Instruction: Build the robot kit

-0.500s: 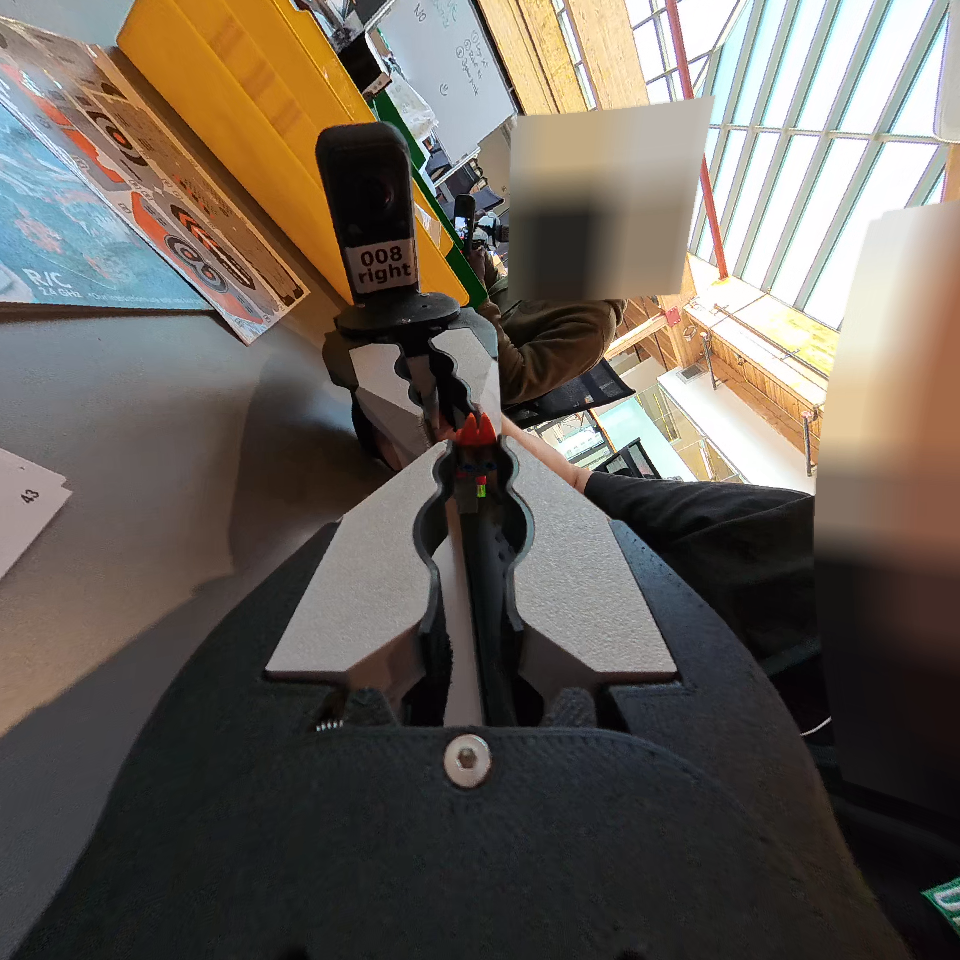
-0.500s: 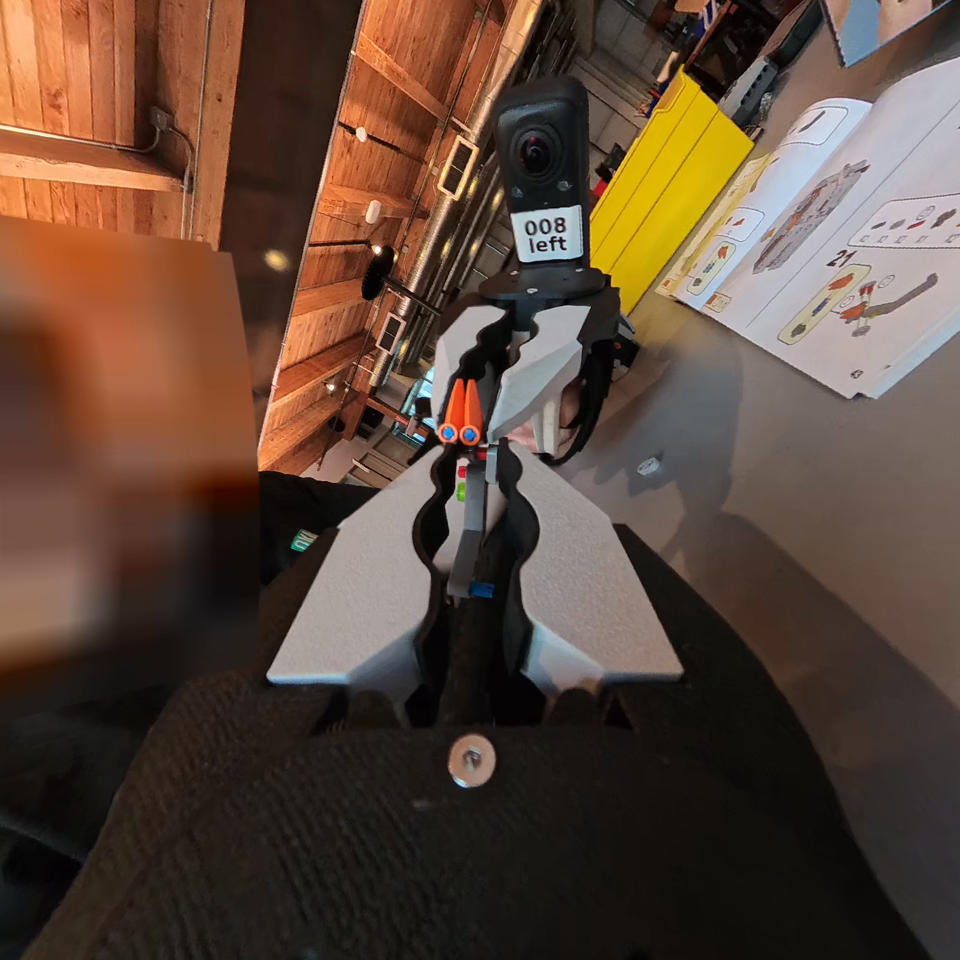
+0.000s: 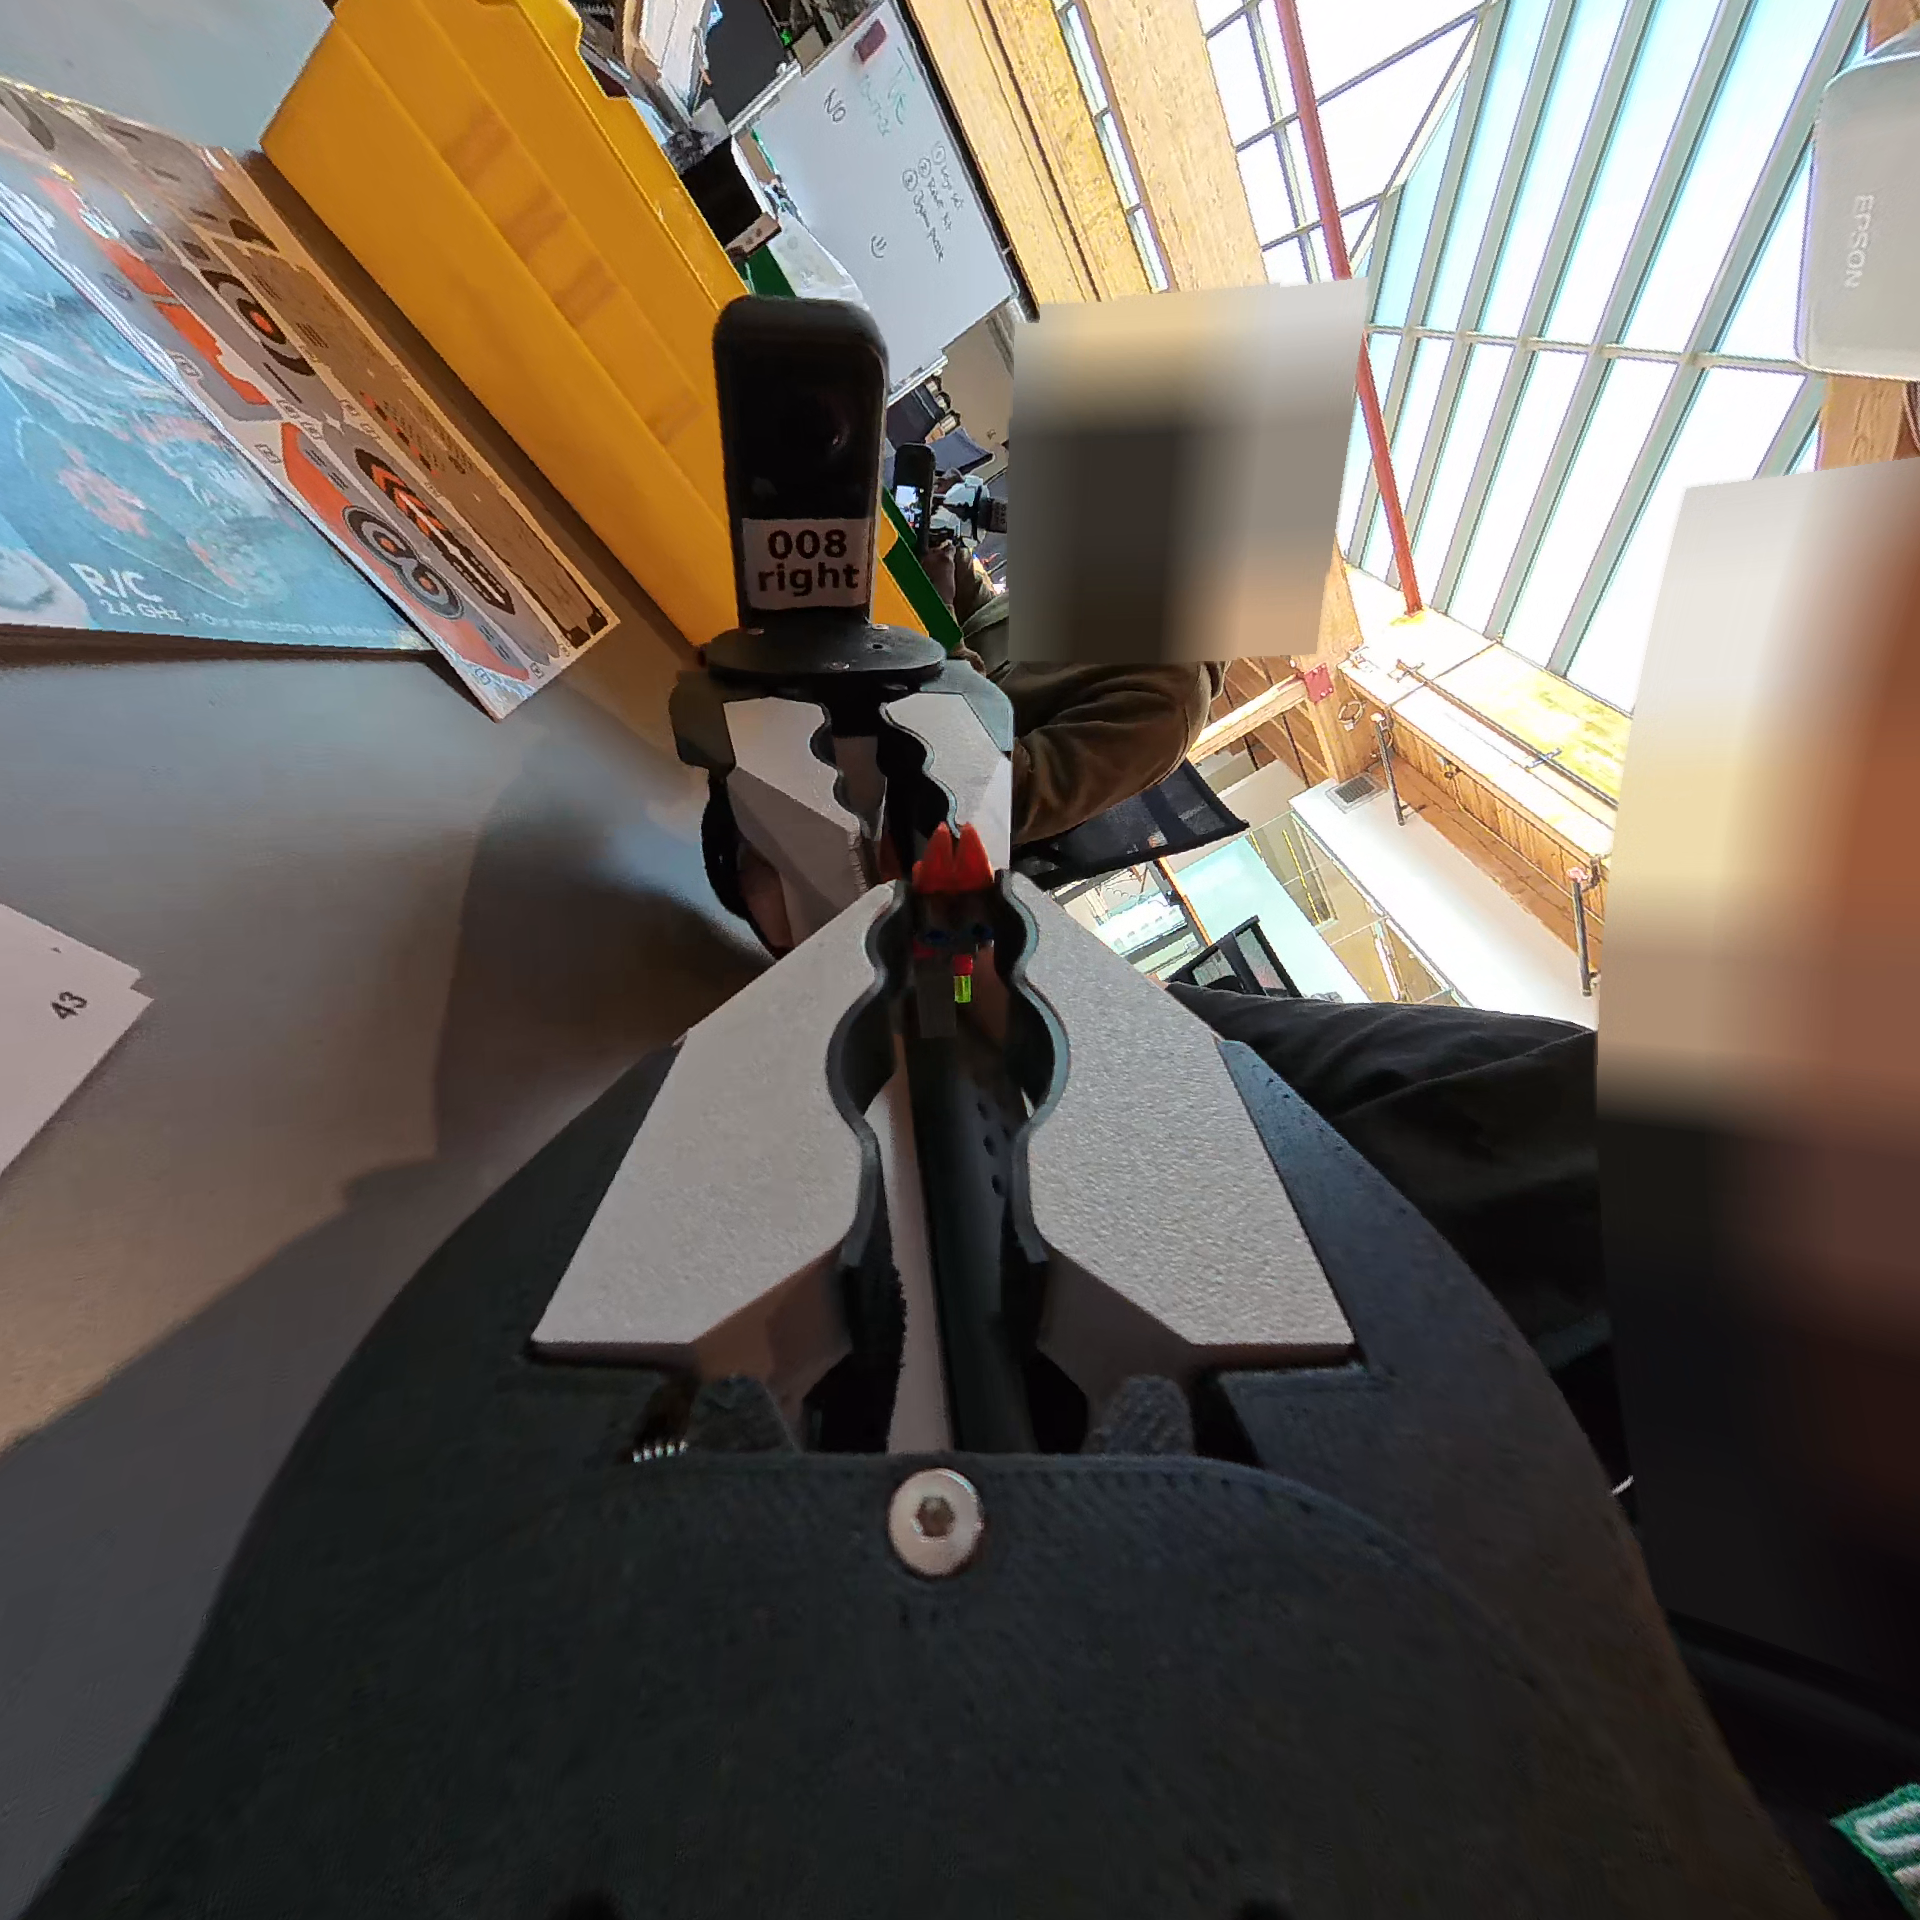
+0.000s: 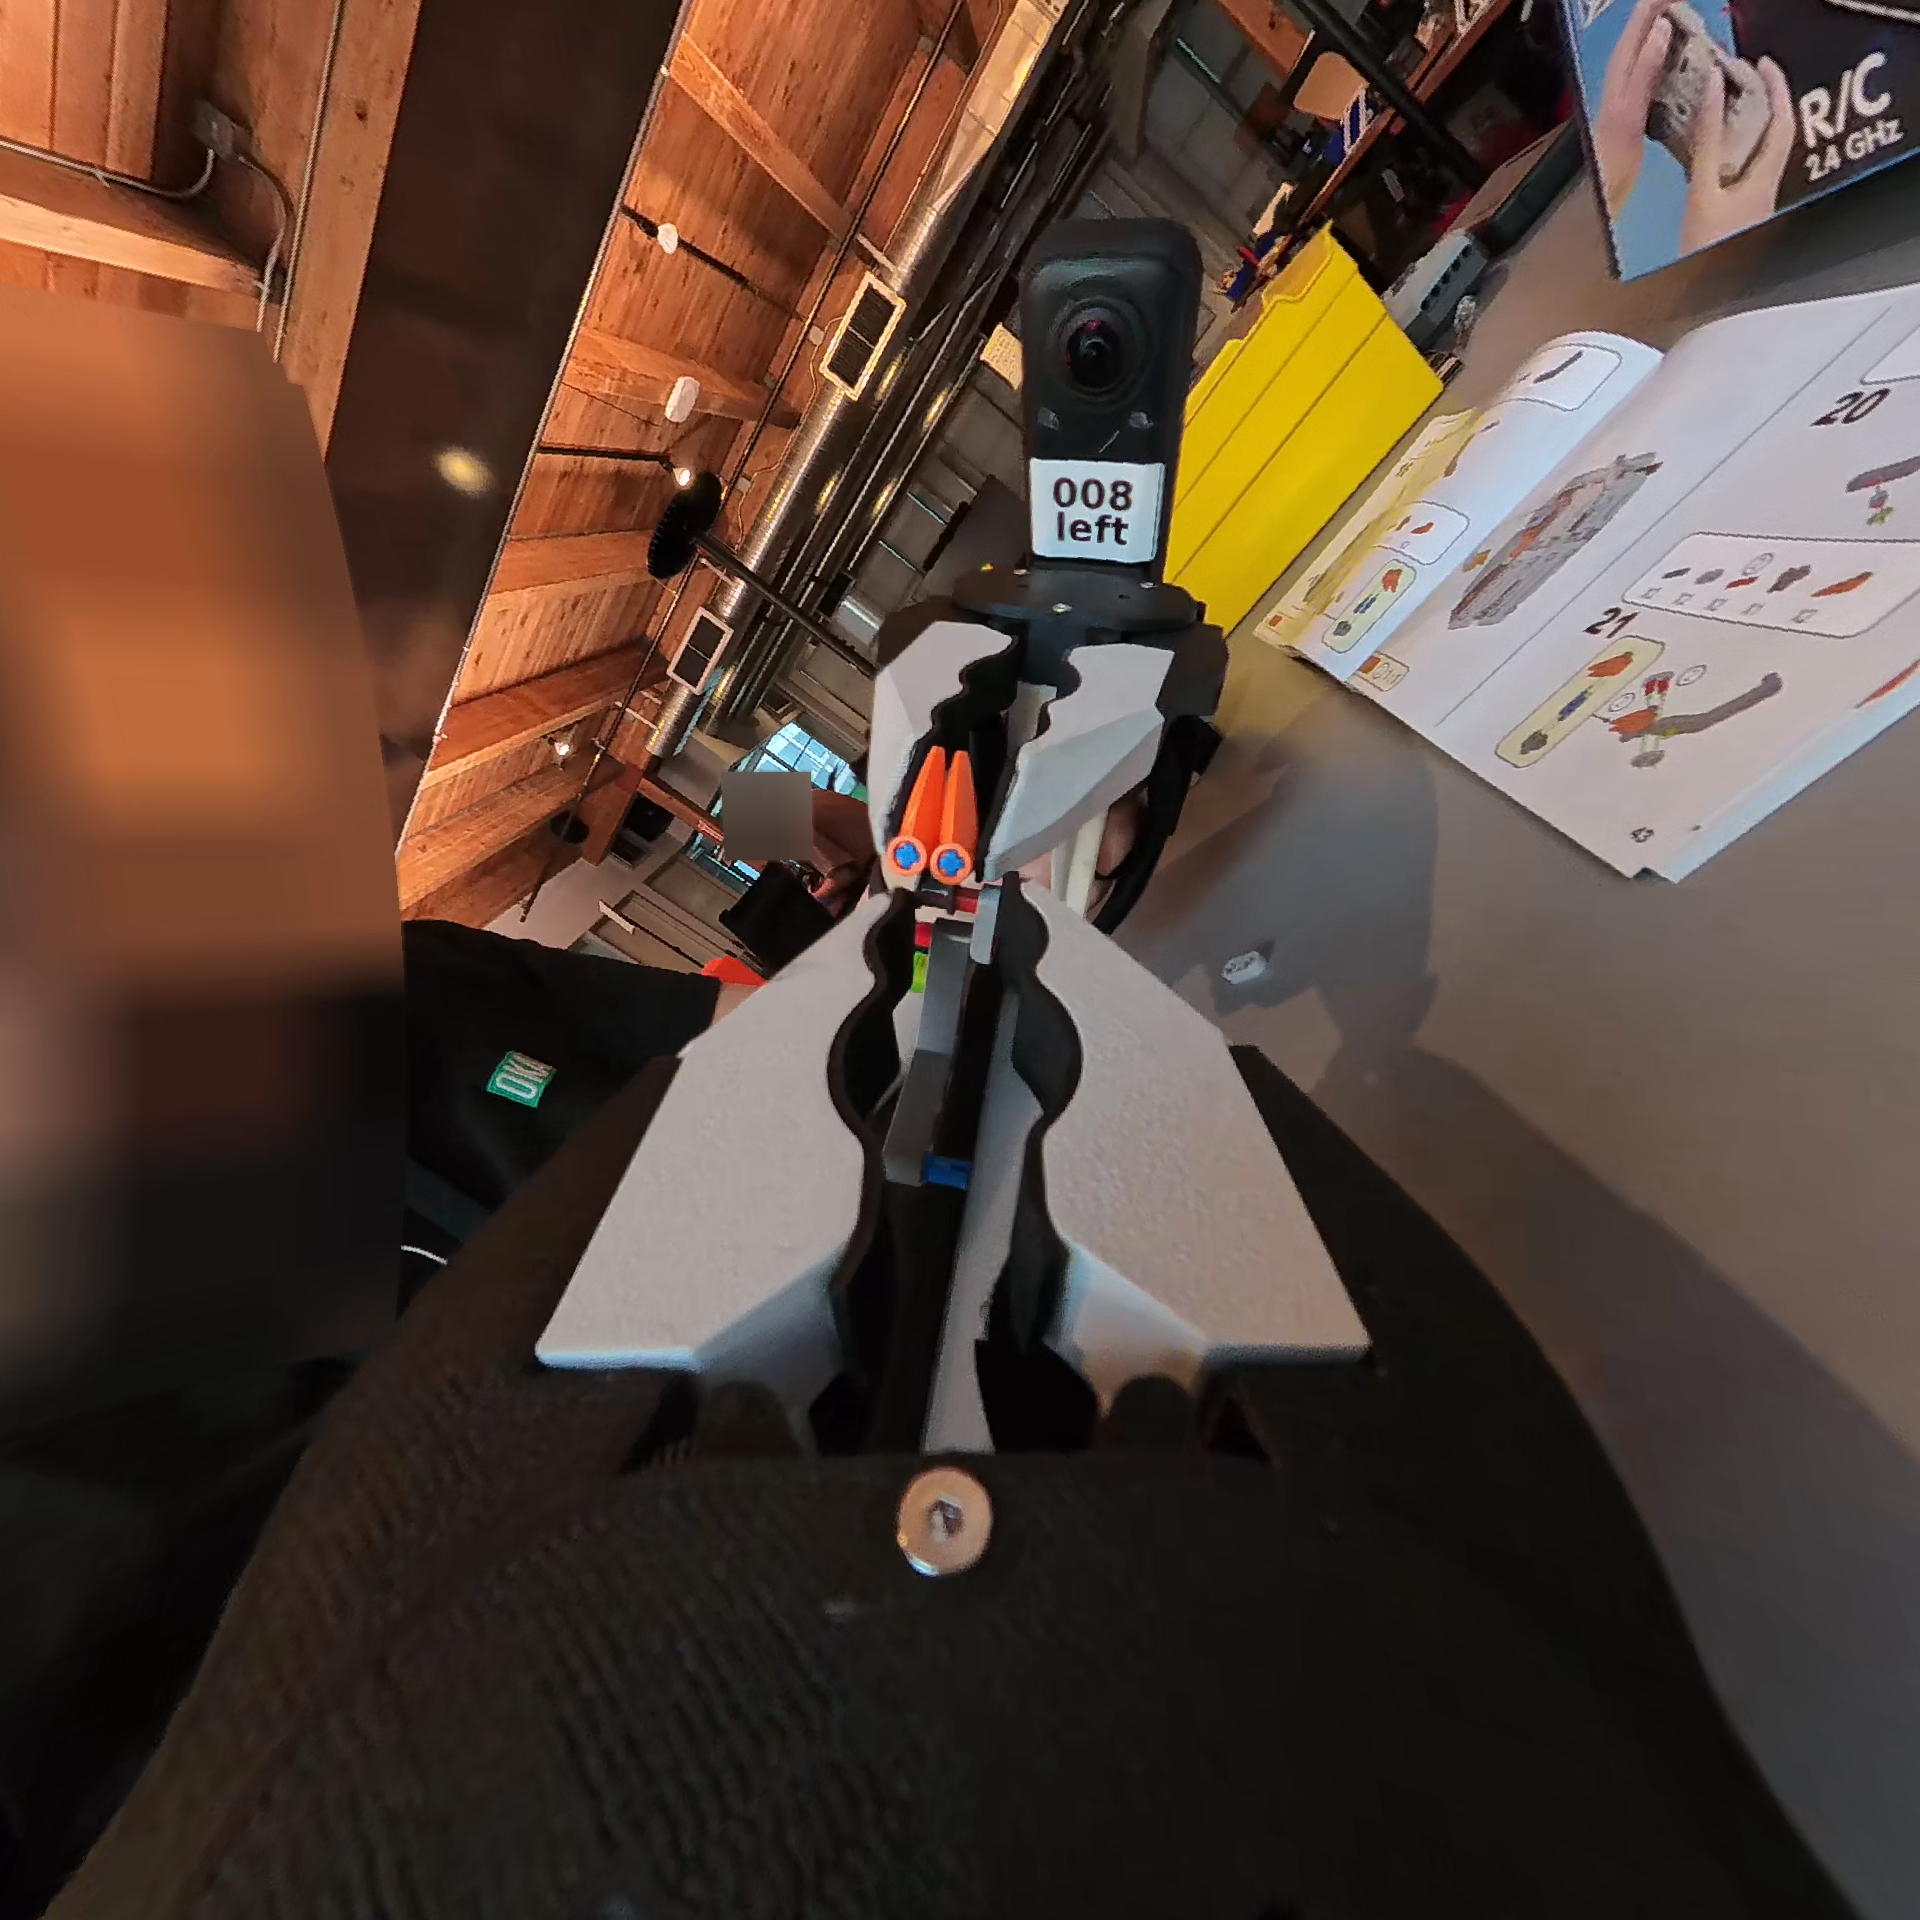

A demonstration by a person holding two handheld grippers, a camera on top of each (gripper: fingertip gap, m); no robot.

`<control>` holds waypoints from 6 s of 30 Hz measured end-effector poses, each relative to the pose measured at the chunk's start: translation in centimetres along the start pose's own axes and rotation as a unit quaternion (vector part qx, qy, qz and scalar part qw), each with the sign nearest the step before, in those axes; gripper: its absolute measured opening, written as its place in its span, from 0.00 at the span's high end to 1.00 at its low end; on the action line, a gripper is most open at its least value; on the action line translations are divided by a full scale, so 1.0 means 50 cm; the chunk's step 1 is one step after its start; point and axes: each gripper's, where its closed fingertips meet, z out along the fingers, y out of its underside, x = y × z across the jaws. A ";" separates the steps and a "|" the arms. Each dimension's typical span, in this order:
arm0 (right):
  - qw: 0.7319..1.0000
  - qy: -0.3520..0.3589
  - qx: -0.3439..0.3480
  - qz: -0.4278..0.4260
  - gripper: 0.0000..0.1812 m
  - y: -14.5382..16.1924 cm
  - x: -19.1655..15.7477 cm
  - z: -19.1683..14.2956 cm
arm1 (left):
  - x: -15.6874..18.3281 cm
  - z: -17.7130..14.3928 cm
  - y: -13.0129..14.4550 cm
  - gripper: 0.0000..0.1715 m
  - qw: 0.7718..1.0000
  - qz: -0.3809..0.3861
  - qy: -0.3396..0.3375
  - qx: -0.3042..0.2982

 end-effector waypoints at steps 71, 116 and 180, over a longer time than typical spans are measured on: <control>0.998 0.017 0.030 -0.051 0.92 -0.022 -0.019 0.000 | 0.020 0.002 -0.024 0.93 0.998 0.018 0.033 0.050; 0.842 0.376 -0.121 -0.366 0.85 -0.001 0.114 -0.007 | -0.098 -0.047 -0.041 0.93 0.977 -0.007 -0.186 0.107; 0.981 0.072 -0.003 -0.182 0.82 -0.023 -0.005 -0.030 | -0.024 0.001 0.027 0.97 0.974 0.180 -0.112 -0.078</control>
